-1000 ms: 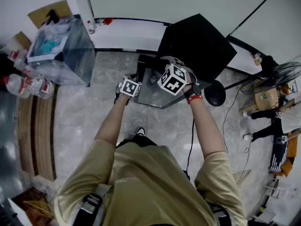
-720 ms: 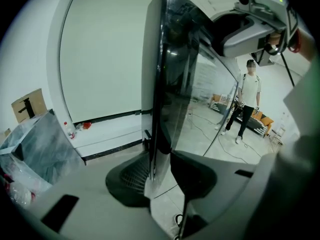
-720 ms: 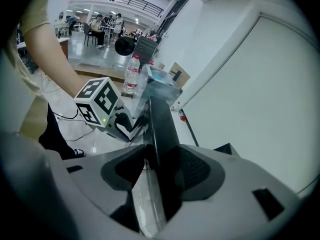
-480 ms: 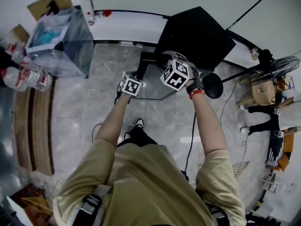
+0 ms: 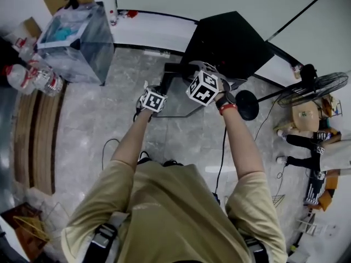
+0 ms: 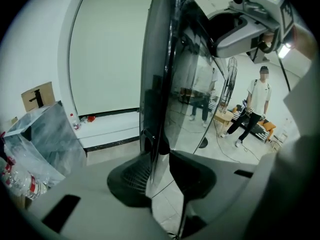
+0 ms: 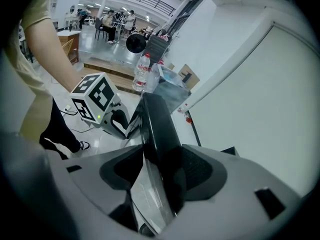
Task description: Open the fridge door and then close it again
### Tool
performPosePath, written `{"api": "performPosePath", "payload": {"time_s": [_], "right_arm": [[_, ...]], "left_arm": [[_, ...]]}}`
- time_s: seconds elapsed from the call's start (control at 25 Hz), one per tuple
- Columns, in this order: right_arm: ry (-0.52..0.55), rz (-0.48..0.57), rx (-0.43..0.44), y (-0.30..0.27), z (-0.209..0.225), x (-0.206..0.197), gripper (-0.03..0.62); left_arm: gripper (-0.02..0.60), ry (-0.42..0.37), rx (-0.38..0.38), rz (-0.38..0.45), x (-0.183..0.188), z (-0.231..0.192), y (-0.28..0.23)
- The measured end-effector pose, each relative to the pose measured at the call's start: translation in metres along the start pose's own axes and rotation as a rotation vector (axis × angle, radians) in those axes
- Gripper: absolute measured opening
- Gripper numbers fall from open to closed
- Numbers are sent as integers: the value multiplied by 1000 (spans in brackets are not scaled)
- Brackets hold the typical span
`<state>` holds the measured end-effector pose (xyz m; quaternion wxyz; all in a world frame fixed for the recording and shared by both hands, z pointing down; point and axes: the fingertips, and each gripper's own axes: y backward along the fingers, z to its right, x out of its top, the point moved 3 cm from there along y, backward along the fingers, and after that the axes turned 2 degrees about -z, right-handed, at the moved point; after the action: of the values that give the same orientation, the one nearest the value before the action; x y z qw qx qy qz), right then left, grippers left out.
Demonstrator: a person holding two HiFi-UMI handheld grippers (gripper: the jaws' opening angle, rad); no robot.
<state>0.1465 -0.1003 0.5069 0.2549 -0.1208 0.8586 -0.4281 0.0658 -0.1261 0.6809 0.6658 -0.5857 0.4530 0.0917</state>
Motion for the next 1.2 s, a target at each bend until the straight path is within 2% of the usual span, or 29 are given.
{"api": "performPosePath", "payload": {"time_s": [0.24,0.6,0.8,1.2], "right_arm": [[40,49,6,13,-16,-6,247],[98,134,34,37,-49,-14,259],[115,187,10,49,-70,-23,281],[196,205,29,79,-107,-41,296]], "left_arm": [[124,34,50,-6,-12,20,12],[124,139,144,10,-42,59,34],[124,176,159,9,-58,86,41],[118,234,207,21,-85,139,61]]}}
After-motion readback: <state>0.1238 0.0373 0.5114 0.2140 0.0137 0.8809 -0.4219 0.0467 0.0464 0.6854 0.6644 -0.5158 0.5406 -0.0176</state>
